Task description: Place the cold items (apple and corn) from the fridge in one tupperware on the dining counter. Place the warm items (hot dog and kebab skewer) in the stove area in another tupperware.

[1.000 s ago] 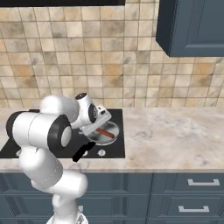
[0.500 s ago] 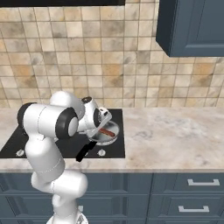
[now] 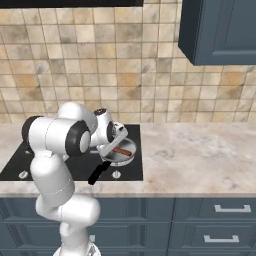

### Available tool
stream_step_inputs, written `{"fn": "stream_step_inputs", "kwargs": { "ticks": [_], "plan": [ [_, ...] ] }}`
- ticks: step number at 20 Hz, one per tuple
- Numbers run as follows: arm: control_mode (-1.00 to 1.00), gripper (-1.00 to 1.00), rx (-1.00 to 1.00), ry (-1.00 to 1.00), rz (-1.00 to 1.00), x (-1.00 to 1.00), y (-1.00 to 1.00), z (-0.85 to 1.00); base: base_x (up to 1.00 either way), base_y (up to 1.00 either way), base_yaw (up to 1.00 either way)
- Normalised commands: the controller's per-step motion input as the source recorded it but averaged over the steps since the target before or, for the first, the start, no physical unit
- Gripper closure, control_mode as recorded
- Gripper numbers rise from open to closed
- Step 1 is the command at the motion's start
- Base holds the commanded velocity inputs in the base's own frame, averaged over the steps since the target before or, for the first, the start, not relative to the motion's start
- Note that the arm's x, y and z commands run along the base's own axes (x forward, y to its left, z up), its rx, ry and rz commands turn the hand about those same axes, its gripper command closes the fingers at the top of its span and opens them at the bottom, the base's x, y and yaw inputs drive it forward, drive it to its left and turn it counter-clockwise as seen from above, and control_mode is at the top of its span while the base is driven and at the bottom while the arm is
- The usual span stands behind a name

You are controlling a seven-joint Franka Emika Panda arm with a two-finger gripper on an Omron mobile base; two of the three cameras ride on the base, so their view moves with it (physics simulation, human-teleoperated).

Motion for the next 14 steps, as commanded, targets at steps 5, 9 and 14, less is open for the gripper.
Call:
{"fn": "stream_step_inputs", "kwargs": {
  "ticks": [5, 9, 14],
  "plan": [
    [-1.0, 1.0, 0.0, 0.0, 0.0, -0.18, -0.05, -0.04, 0.0, 0.0, 0.0],
    [-1.0, 1.0, 0.0, -0.27, 0.0, -0.44, 0.0, 0.56, 0.0, 0.0, 0.0],
    [-1.0, 1.0, 0.0, -0.26, 0.0, -0.55, 0.0, 0.93, 0.0, 0.0, 0.0]
  ]
}}
